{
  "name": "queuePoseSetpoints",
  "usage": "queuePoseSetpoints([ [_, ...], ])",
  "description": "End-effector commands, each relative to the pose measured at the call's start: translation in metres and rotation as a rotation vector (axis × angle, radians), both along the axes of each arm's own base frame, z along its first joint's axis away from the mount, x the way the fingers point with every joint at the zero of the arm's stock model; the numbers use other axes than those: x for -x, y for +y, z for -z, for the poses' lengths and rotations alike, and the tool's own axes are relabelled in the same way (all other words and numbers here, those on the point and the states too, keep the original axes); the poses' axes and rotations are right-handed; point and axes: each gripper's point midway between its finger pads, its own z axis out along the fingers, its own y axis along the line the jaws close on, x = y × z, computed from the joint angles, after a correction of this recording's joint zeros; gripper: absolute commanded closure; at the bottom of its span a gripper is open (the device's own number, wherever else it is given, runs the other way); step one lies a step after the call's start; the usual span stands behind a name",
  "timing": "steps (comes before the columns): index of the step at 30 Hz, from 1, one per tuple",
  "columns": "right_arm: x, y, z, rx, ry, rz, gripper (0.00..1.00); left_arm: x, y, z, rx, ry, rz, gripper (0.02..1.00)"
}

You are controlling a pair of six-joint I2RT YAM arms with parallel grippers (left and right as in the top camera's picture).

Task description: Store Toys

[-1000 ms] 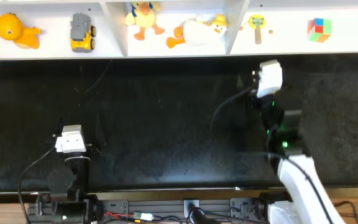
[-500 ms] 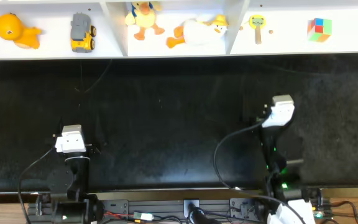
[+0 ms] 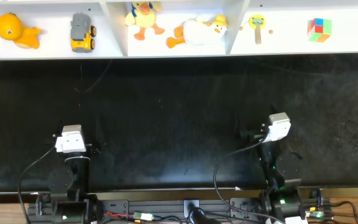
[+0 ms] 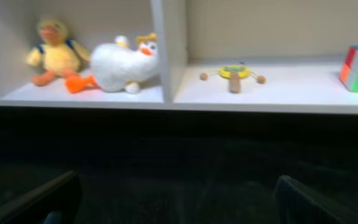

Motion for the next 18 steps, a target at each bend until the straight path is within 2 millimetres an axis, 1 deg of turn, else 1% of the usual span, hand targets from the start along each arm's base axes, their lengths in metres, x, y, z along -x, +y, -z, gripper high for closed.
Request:
queuePoseSetpoints([
  [1, 0.007, 0.007, 0.005, -0.011, 0.007, -0.047, 0.005, 0.000, -0.002, -0.001, -0.011, -0.007, 0.008, 0.023],
  [3, 0.009, 0.006, 0.012, -0.008, 0.038, -0.044, 0.005, 0.000, -0.002, -0.001, -0.011, -0.007, 0.008, 0.020],
  [6, 0.014, 0.006, 0.031, 0.000, 0.116, -0.044, 0.007, 0.000, -0.002, -0.001, -0.011, -0.007, 0.008, 0.020],
  [14, 0.014, 0.006, 0.029, 0.000, 0.107, -0.043, 0.005, 0.000, -0.002, -0.001, -0.011, -0.007, 0.008, 0.020],
  [15, 0.013, 0.004, 0.029, -0.001, 0.105, -0.035, 0.005, 0.000, -0.002, -0.001, -0.011, -0.007, 0.008, 0.020],
  [16, 0.012, -0.001, 0.026, -0.004, 0.093, -0.016, 0.005, 0.000, -0.002, -0.001, -0.011, -0.007, 0.008, 0.020],
  [18, 0.010, -0.014, 0.026, -0.005, 0.095, 0.036, 0.005, 0.000, -0.002, -0.001, -0.011, -0.007, 0.008, 0.020],
])
